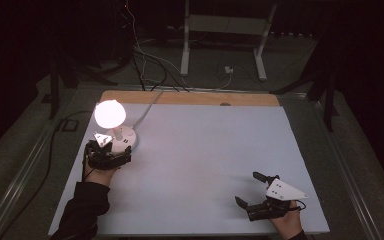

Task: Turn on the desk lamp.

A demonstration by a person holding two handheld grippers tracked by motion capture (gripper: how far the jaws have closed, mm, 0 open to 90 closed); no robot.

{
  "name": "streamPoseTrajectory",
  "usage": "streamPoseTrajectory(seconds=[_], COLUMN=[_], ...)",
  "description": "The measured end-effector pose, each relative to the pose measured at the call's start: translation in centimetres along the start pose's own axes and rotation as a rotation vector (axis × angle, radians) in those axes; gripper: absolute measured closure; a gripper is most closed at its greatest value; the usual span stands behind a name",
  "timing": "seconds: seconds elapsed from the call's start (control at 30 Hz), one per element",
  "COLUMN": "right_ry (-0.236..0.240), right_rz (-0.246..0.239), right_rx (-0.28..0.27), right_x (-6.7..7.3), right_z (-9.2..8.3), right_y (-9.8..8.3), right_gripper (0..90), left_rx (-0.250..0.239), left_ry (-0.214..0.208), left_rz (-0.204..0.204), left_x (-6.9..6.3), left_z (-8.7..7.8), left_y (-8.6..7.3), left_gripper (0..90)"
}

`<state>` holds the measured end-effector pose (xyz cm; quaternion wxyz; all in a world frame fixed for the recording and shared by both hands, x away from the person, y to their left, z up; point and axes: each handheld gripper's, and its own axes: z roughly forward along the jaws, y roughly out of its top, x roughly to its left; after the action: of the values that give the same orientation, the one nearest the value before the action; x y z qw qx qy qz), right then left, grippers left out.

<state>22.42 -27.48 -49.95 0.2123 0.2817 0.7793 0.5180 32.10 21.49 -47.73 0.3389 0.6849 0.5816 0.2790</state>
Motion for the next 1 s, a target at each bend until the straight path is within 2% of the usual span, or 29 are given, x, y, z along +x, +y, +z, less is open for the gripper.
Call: streamPoseTrajectory(seconds=[0.1,0.17,0.3,0.47,0.7,1.0], right_ry=[0.001,0.004,0.01,0.008,0.01,0.006], right_rz=[-0.002,-0.001,-0.002,0.0,0.002,-0.002], right_rx=[-0.003,-0.001,-0.001,-0.005,-0.004,-0.007], right_x=[0.0,-0.1,0.0,-0.1,-0.1,0.0], right_z=[0.1,0.2,0.4,0.3,0.3,0.3], right_y=[0.0,0.1,0.1,0.1,0.1,0.1], right_gripper=[0.0,0.0,0.0,0.0,0.0,0.0], left_rx=[-0.004,-0.006,-0.014,-0.025,0.005,-0.004], left_ry=[-0.024,-0.037,-0.068,-0.102,-0.139,-0.169], left_rz=[-0.008,-0.001,-0.019,-0.018,0.01,0.043], left_x=[0.1,0.1,0.4,0.4,0.2,0.4], left_z=[-0.5,-0.7,-1.3,-2.2,-2.7,-3.6], left_y=[0.1,0.1,0.0,0.2,-0.3,-1.5], left_gripper=[2.3,2.0,0.4,0.3,0.3,0.3])
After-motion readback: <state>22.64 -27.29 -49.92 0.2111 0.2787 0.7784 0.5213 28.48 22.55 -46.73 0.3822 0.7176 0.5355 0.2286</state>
